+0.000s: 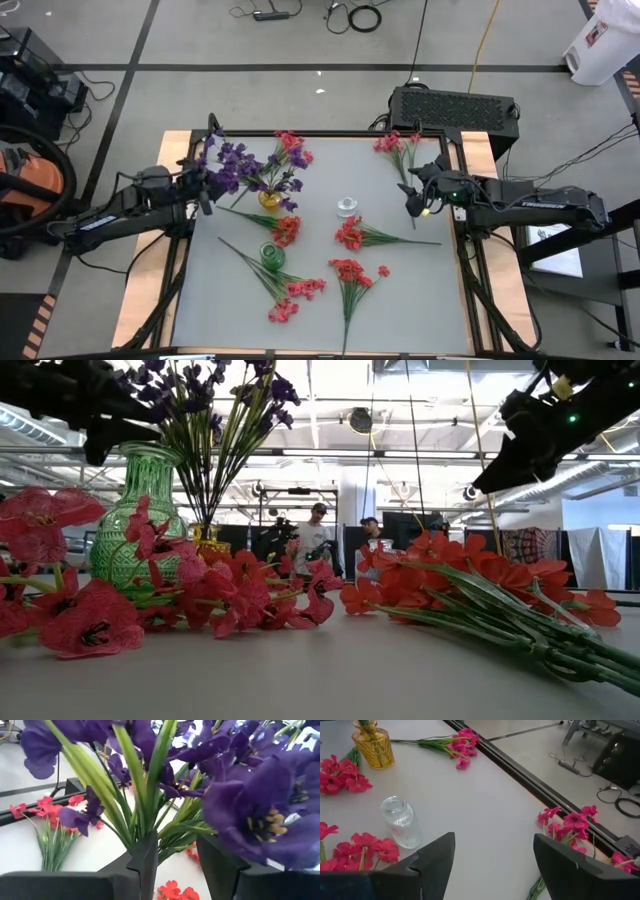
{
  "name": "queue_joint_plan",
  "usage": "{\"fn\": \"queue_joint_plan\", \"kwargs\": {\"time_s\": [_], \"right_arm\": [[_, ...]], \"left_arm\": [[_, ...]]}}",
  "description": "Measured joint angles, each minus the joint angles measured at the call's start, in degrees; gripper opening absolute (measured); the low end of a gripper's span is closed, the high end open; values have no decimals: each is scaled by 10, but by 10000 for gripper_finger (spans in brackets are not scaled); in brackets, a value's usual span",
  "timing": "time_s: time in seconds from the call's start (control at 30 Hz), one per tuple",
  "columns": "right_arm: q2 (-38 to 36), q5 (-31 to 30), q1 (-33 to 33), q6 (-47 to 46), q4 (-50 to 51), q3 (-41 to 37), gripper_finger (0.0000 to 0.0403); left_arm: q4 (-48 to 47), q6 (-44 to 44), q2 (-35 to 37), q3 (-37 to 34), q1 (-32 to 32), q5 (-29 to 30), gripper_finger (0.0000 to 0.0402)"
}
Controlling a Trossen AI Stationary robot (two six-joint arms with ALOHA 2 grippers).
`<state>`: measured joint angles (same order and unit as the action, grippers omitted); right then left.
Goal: Sort flowers into vase by color
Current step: Put the right pink flowers into the transparent vase
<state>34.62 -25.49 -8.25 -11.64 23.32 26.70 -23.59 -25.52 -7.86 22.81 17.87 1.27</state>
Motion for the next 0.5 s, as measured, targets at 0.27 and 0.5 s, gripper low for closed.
{"fn": "queue_joint_plan", "kwargs": {"time_s": [0.27, 0.5], "right_arm": [[21, 1, 0, -71, 0, 0, 263], [72, -1, 0, -119, 0, 0, 263]], "left_arm": [[-44, 23, 0, 0, 0, -61, 141], [-92, 18, 0, 0, 0, -75, 141]]}}
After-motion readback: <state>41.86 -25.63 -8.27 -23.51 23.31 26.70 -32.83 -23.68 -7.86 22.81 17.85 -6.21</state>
